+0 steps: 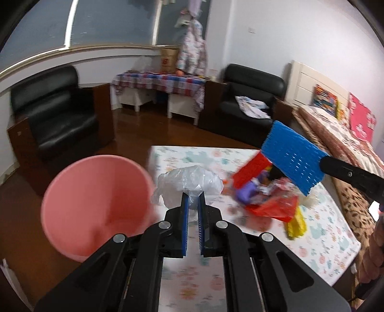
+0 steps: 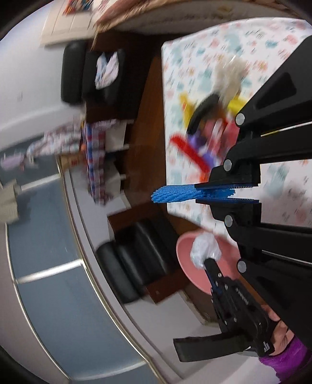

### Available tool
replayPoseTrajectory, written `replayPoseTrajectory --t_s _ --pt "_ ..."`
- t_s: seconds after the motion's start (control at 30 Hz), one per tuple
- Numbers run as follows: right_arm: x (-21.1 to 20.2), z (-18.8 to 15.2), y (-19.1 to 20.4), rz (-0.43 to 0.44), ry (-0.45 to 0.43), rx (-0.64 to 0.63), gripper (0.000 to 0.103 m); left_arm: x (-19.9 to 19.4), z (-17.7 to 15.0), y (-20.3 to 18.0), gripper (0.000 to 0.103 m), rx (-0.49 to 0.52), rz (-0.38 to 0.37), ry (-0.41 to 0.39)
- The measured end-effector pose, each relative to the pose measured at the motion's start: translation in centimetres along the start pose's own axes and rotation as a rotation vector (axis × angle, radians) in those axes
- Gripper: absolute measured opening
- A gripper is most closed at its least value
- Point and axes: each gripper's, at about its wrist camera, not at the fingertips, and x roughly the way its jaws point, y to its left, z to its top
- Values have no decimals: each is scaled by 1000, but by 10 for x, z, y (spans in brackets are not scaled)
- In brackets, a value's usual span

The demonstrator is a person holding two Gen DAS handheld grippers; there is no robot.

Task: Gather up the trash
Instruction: 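Carry the bag and brush over the pink bin and open both tools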

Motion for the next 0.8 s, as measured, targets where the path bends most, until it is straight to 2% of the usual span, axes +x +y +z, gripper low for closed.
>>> replayPoseTrajectory --t_s 0.17,0.43,0.67,0.8 --pt "42 12 47 87 54 -76 6 -4 3 41 7 -59 84 -7" --pt "103 23 106 182 131 -118 6 -8 4 106 7 -151 176 -7" --pt "167 12 128 244 234 -48 6 -1 -10 138 7 -213 202 46" --pt "190 3 131 249 263 -39 7 6 -13 146 7 -230 173 56"
